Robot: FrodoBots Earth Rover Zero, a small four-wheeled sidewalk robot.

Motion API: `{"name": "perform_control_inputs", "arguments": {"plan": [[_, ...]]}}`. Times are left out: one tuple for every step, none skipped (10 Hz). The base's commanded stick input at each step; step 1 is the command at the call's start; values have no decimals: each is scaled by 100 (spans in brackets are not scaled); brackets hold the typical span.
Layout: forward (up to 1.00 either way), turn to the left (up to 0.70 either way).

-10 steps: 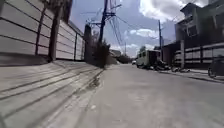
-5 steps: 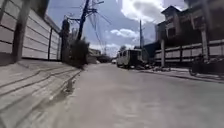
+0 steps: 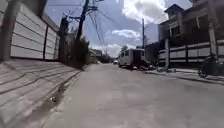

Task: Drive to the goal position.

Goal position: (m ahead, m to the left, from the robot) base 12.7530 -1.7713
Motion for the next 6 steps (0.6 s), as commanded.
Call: {"name": "perform_control_inputs", "arguments": {"plan": [[100, 1], [100, 6], [100, 13], [100, 20], [100, 23], [100, 12]]}}
